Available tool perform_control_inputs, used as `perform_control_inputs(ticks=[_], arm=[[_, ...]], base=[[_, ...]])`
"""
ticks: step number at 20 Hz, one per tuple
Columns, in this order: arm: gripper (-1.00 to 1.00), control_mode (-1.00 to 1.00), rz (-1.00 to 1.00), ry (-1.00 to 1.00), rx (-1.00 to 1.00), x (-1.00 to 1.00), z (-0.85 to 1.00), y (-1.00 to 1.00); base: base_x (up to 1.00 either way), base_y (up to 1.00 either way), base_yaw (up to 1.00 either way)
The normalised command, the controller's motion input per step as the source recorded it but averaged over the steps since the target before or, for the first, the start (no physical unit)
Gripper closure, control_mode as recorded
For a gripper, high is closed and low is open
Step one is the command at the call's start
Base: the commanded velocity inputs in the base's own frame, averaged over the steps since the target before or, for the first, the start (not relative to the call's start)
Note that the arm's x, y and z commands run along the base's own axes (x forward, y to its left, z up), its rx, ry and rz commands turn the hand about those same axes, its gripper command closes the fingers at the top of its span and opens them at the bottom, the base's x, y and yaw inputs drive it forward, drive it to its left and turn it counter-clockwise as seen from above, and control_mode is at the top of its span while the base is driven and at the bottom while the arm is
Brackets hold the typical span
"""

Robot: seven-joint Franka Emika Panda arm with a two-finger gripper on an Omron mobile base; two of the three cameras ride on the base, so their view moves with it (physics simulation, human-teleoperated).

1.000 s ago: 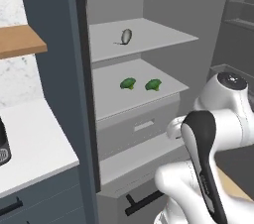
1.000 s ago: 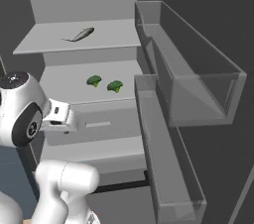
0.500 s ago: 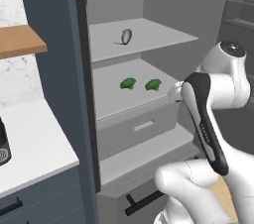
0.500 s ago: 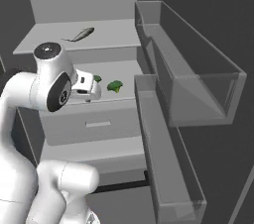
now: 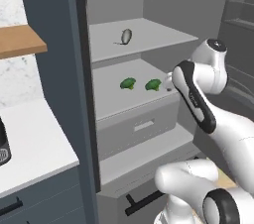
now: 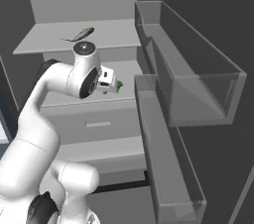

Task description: Place one broccoli and one fish in each tupperware on the nearby counter, to pack two identical lunches.

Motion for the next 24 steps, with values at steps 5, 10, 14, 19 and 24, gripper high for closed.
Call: perform_control_inputs(ticks=[5,10,14,19,24], arm=[[-1.0,-1.0,0.0,0.05,0.0,0.99,-0.44,0.0],[-1.0,-1.0,0.0,0.0,0.01,0.99,-0.07,0.0],[-1.0,-1.0,0.0,0.0,0.05,0.87,-0.16,-0.02],[-1.0,-1.0,0.0,0.0,0.09,0.53,-0.23,-0.1],[-1.0,-1.0,0.0,0.01,0.12,0.36,-0.13,-0.06]], base=[[0.0,0.0,0.0],[0.0,0.0,0.0],[0.0,0.0,0.0],[0.0,0.0,0.0],[0.0,0.0,0.0]])
